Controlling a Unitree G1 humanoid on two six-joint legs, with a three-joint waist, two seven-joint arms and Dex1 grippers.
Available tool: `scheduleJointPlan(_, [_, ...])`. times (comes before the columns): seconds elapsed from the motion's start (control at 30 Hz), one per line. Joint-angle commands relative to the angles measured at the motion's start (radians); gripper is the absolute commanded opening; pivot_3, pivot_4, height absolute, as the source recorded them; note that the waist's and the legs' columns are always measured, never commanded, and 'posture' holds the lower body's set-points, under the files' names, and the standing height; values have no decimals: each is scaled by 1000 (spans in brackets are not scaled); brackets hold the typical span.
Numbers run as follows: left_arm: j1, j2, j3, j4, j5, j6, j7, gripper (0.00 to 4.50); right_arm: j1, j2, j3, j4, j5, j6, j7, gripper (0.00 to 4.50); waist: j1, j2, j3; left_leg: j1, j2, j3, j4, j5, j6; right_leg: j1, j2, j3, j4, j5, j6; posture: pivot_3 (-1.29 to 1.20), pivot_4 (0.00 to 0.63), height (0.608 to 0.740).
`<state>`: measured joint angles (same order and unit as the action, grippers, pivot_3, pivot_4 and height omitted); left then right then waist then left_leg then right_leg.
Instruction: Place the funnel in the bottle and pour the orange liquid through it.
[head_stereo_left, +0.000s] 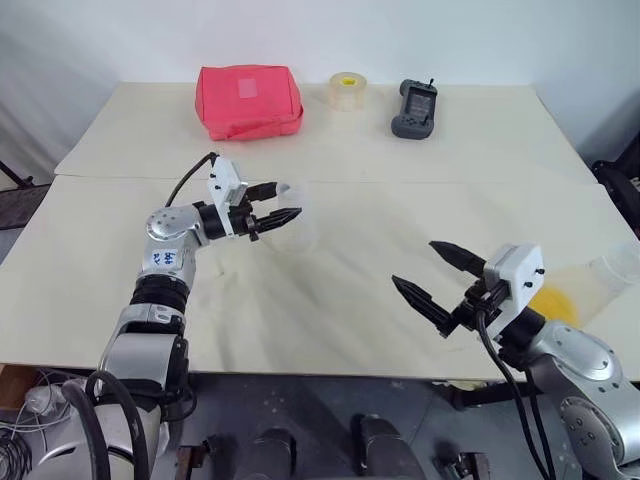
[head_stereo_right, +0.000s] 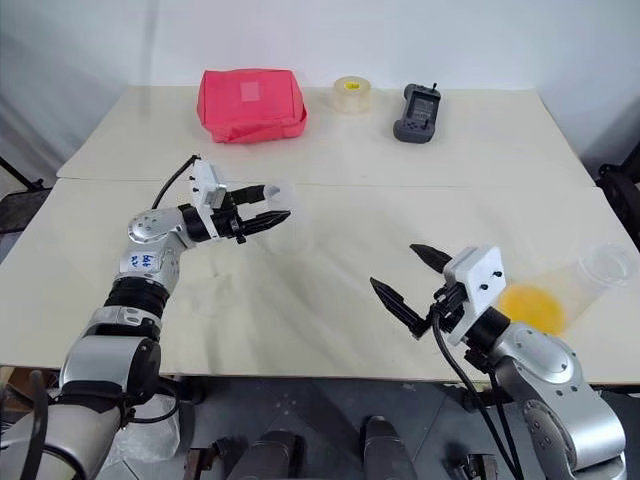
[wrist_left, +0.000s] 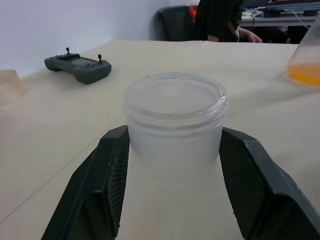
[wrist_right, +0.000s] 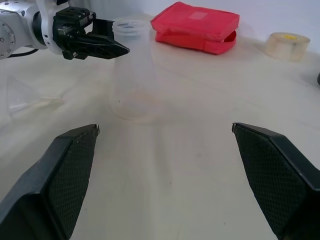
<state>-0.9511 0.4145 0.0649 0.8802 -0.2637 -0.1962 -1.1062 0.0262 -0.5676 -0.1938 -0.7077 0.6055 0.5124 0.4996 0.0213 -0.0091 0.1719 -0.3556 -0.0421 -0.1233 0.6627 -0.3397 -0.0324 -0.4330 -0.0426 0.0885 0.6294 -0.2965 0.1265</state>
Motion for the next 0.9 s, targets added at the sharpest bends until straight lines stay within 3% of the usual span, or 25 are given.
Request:
scheduleJointPlan(0.03, [-27, 22, 29, -90, -43, 35, -47, 2368, -7, -23, -34, -41, 28, 0, 13, 4500, -1, 0, 0, 0, 0, 0, 0, 0, 0, 0, 0, 0, 0, 0, 0, 0, 150, 740])
scheduleJointPlan(0.4, [-19, 47, -15, -332, -89, 253, -173, 2368, 8, -74, -80, -3, 46, -16, 97, 4500, 0, 0, 0, 0, 0, 0, 0, 0, 1, 0, 0, 0, 0, 0, 0, 0, 150, 740])
scheduleJointPlan(0.6, [2, -10, -86, -470, -106, 318, -235, 2368, 60, -129, -135, 15, 106, -24, 225, 4500, 3, 0, 0, 0, 0, 0, 1, -1, 1, 1, 1, 0, 0, 0, 0, 0, 150, 740])
scheduleJointPlan(0.73, [-3, -78, -121, -426, -64, 282, -193, 2368, 95, -155, -158, 45, 97, -57, 295, 4500, 3, -1, 0, 0, -1, 0, 2, -1, 2, 2, 1, 0, -1, 0, 1, 0, 150, 740])
scheduleJointPlan(0.9, [-30, -162, -116, -303, -27, 190, -108, 2368, 97, -142, -185, 62, 86, -81, 283, 4500, 1, -1, 1, 1, 0, 2, 2, -1, 2, 2, 2, 1, -1, 0, 1, 0, 150, 740])
